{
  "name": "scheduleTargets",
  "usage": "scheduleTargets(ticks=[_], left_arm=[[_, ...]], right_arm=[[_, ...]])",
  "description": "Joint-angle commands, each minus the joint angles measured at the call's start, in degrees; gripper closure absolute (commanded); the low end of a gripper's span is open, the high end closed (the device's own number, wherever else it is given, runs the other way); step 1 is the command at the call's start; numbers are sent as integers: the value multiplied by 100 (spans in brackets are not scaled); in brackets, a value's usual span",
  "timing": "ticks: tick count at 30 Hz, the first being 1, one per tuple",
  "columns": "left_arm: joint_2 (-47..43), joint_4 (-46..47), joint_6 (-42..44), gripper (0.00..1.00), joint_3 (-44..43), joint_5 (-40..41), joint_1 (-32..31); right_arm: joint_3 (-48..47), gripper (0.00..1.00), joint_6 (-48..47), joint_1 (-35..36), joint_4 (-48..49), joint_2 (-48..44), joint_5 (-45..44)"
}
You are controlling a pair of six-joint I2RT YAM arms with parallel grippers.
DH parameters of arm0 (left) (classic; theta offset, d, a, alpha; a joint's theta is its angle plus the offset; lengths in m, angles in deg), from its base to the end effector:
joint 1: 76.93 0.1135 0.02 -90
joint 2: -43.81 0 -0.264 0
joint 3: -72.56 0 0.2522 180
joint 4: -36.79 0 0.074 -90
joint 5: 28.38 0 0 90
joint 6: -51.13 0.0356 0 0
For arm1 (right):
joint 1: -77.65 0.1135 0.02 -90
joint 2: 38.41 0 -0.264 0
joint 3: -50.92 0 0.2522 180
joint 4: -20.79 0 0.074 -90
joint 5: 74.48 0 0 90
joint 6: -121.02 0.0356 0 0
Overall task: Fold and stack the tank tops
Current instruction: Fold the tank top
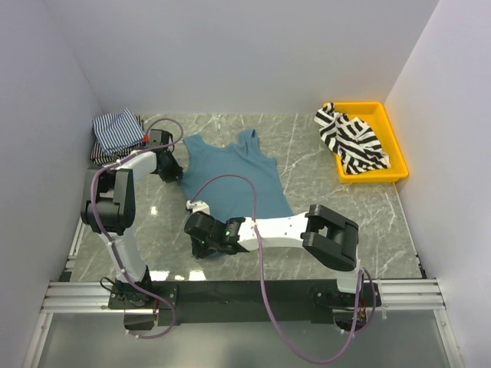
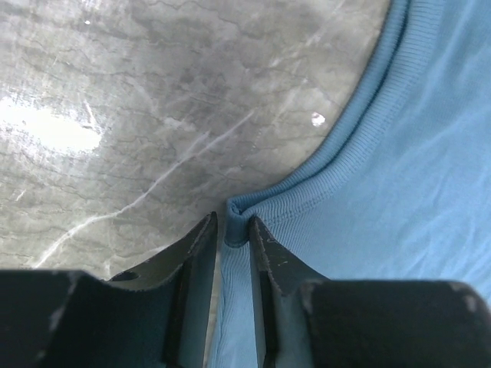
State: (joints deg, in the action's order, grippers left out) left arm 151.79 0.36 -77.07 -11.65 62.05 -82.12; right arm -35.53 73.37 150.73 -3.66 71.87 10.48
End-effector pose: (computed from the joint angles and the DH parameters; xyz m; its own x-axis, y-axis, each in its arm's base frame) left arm 0.3852 -0.0347 0.1678 -0.7328 -0.5544 -0.3946 -0.4663 0.8314 -0.3022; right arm 0.1238 0.3962 0.1775 -0.7911 -0.2948 -0.5360 -0.5454 0.7366 0.3999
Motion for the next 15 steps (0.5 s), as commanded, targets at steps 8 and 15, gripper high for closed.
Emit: scheduleTargets(ticks=[8,15], left_arm=[[214,26,-65,78,-223,282,-43],[-49,-44,-320,99,-223,976,-43]], right_arm=[[-123,100,45,-57,68,-393,222],[-220,100,116,-39,147,-253,679]])
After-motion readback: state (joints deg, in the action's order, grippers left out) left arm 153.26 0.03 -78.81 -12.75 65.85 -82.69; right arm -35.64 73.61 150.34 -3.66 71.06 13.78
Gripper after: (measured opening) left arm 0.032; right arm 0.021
